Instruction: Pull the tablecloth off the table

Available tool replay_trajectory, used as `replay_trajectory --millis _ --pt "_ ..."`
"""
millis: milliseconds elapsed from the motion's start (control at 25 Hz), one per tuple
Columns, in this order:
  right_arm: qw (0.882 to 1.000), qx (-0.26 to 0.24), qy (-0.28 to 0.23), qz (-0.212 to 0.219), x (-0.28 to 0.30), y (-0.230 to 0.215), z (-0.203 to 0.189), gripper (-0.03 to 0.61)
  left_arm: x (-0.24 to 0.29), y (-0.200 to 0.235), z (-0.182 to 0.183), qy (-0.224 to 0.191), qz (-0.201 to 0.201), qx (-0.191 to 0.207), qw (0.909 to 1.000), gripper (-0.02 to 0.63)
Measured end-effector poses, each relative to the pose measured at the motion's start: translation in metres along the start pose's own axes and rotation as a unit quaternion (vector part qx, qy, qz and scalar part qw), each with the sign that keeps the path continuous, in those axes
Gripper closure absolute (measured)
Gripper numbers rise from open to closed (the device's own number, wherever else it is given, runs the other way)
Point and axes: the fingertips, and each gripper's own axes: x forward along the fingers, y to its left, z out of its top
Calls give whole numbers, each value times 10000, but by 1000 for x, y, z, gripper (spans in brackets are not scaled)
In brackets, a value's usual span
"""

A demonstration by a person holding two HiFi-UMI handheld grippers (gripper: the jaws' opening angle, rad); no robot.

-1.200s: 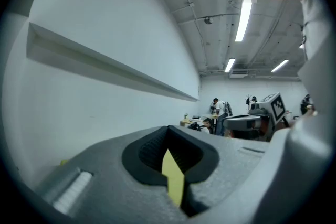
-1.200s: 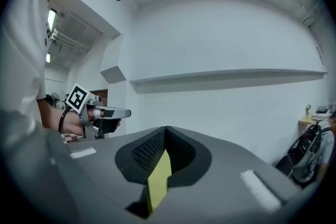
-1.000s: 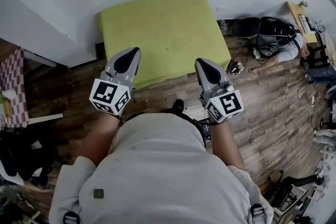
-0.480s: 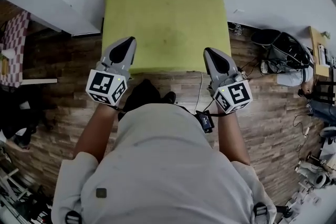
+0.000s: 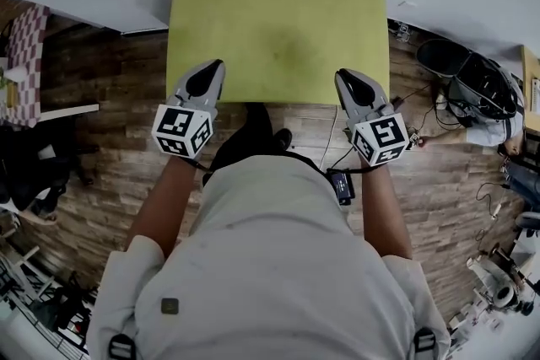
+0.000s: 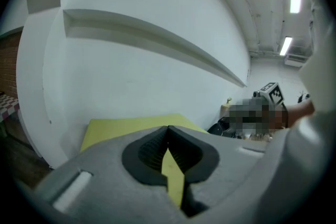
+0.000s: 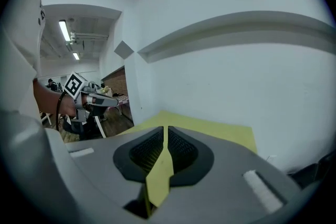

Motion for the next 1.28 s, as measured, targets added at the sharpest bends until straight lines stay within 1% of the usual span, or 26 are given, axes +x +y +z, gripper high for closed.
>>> replay_trajectory --millis 200,280,360,480,560,640,760,920,1000,1120,1280 --pt "9983 219 531 -84 26 -22 -43 510 24 24 -42 542 79 -39 9985 601" --pt "9966 264 768 -113 36 -30 -63 500 33 32 -61 778 92 -86 9969 586" --pt "9942 285 1030 -132 46 -36 -83 491 43 42 -81 1049 84 -163 9943 553" --pt "9885 285 1484 -73 62 -38 -118 457 52 57 -113 1458 57 -225 9890 522" --pt "9827 328 1824 -35 71 -40 -144 443 58 67 -138 1743 73 -218 9844 497" --pt "9751 419 2178 -11 76 -44 -169 401 62 77 -160 2029 130 -144 9790 445" --pt "9623 563 2660 -25 83 -50 -201 340 65 87 -189 2431 158 -120 9698 414" --pt "9478 502 3143 -169 91 -64 -229 282 73 100 -220 2859 167 -167 9580 393" --pt "9413 523 3328 -218 95 -67 -241 273 76 106 -232 3042 218 -169 9522 378" --pt "9303 566 3617 -215 99 -69 -257 236 79 110 -244 3274 279 -164 9443 356" --pt "9212 539 3846 -248 105 -68 -266 221 84 112 -252 3409 304 -222 9393 333"
